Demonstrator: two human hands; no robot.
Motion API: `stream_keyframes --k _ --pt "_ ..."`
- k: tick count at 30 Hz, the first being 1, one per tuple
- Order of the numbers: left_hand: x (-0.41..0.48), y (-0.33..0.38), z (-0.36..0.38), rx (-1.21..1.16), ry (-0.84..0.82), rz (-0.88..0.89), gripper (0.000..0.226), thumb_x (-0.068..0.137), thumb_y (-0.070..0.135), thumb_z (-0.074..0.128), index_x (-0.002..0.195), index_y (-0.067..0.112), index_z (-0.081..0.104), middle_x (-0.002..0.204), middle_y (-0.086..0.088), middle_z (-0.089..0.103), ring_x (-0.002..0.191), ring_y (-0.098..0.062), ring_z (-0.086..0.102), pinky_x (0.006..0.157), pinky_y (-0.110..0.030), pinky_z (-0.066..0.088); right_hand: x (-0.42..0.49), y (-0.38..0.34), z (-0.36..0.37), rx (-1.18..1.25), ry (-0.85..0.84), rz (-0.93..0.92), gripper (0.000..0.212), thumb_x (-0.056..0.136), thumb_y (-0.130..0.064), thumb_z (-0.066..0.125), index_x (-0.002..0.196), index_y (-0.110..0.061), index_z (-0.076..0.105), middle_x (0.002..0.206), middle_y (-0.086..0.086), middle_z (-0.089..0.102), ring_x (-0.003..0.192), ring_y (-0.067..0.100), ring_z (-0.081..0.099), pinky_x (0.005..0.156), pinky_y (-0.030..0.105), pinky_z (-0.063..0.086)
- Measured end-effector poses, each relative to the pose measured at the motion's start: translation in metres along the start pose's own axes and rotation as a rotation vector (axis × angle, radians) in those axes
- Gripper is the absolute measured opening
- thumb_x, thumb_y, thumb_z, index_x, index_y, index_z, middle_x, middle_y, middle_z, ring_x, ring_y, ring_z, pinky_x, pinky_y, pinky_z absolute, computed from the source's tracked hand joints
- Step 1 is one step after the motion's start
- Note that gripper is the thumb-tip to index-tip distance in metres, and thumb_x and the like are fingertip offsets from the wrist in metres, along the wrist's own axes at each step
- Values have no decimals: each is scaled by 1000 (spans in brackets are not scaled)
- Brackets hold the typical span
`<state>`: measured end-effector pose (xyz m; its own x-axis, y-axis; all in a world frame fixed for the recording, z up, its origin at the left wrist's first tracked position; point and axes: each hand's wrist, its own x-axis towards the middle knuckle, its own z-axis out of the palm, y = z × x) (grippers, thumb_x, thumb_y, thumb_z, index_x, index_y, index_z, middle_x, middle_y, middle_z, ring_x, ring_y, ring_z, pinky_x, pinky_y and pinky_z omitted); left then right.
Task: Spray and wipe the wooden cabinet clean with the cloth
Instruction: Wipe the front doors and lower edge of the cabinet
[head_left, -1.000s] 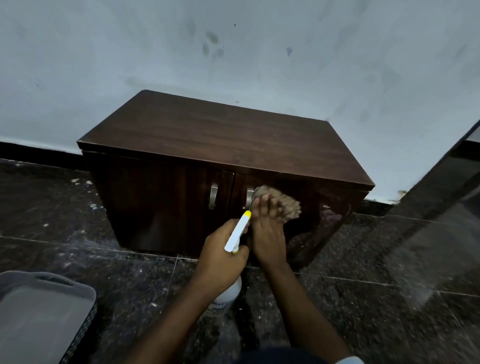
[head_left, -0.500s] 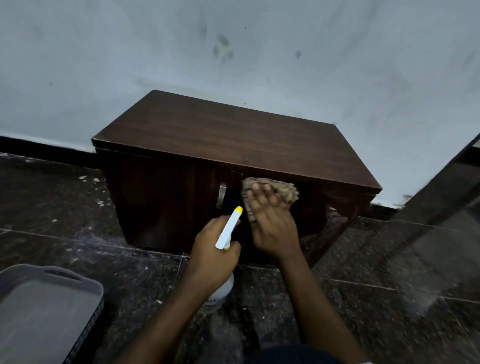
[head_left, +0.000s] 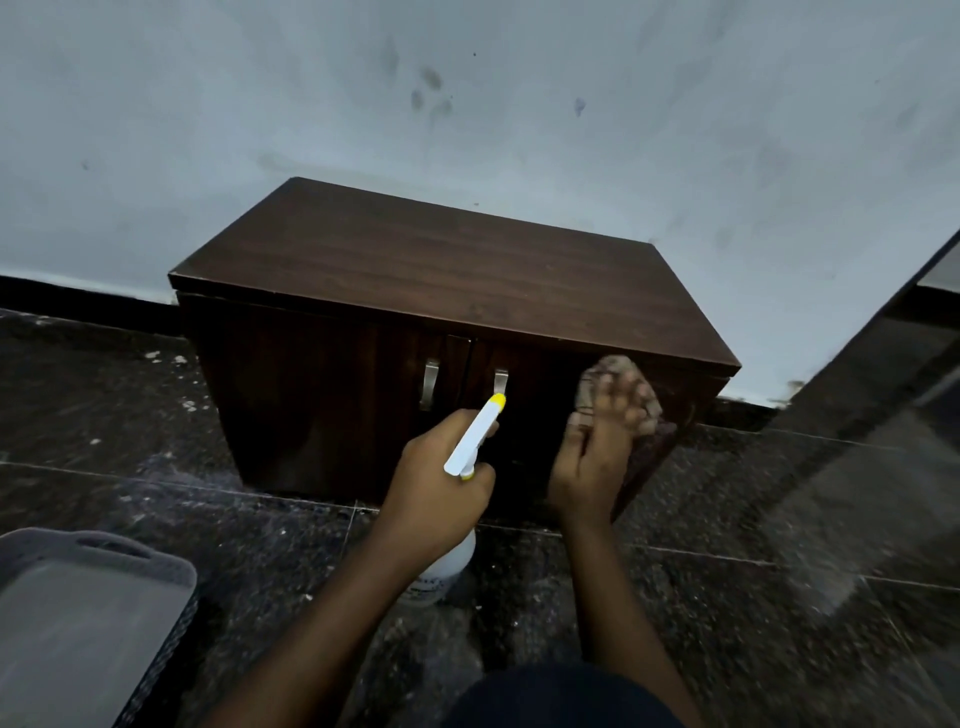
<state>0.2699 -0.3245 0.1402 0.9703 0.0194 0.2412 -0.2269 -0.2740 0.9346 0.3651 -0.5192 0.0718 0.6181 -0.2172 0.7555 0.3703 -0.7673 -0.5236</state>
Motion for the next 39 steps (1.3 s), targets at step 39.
stream_keyframes --k 39 --pt "12 -1 47 0 -103 9 38 84 -6 61 112 19 69 88 -10 70 66 -20 60 58 -30 47 -56 46 18 -174 -127 560 79 103 -45 30 159 -11 -15 168 24 -18 156 40 -13 123 62 4"
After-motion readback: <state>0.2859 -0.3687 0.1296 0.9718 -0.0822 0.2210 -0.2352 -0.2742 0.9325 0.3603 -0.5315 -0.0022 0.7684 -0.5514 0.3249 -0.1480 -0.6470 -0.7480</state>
